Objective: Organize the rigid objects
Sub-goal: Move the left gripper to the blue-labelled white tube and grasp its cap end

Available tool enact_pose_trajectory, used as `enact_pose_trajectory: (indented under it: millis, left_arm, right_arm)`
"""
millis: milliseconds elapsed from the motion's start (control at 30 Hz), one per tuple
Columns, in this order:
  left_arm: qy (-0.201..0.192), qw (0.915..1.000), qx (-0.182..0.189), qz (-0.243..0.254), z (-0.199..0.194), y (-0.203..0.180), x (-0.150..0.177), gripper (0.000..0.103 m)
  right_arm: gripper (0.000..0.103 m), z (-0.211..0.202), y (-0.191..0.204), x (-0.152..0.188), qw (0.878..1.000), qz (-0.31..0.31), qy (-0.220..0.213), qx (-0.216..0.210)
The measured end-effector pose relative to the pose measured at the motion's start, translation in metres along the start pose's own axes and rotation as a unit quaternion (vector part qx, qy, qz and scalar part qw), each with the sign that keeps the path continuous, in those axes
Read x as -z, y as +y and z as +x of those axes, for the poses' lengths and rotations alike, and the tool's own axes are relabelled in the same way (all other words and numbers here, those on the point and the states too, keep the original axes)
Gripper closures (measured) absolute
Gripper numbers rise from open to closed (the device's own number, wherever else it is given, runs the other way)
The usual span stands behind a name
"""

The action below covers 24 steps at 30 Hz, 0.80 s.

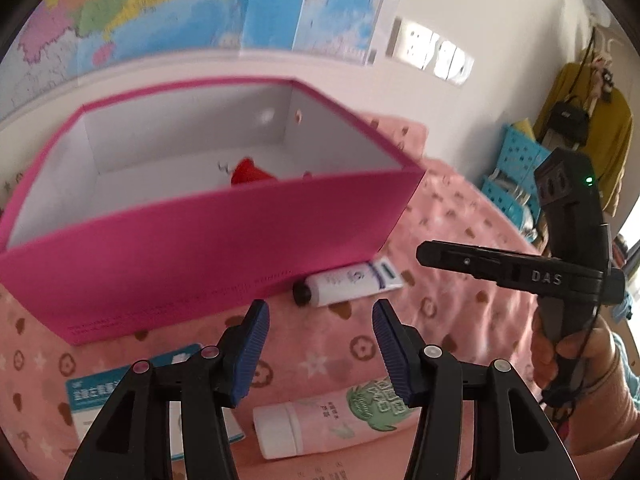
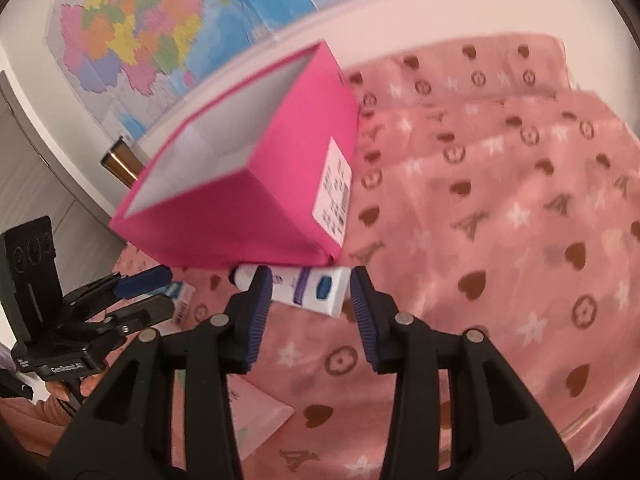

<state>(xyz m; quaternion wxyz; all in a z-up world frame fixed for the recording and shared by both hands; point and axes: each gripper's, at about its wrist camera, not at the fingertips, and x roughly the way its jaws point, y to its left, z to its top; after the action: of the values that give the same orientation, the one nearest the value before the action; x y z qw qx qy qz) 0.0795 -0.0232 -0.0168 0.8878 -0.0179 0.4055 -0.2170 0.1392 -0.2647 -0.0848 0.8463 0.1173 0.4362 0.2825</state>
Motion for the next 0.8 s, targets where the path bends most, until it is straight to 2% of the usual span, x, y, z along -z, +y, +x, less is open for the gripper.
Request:
enact_pose_trajectory:
  millis: [100, 333, 800]
  left_arm:
    - [0.019, 0.9998, -0.001, 0.001, 0.012, -0.001, 0.0, 0.049]
    - [0.051, 0.9986, 0.0, -0.009, 0.034, 0.003, -0.001, 0.053]
    - [0.065, 0.9977, 0.013, -0.016, 0.043, 0.01, -0.009, 0.056]
  right_arm:
    - [0.052, 0.01, -0.004, 0.004, 1.0, 0.004, 0.013, 0.004]
    - [0.052, 0.025, -0.01, 0.006, 0.999, 0.01, 0.029, 0.011]
    - [0.052, 0.039, 0.003, 0.002, 0.999, -0.028, 0.036, 0.014]
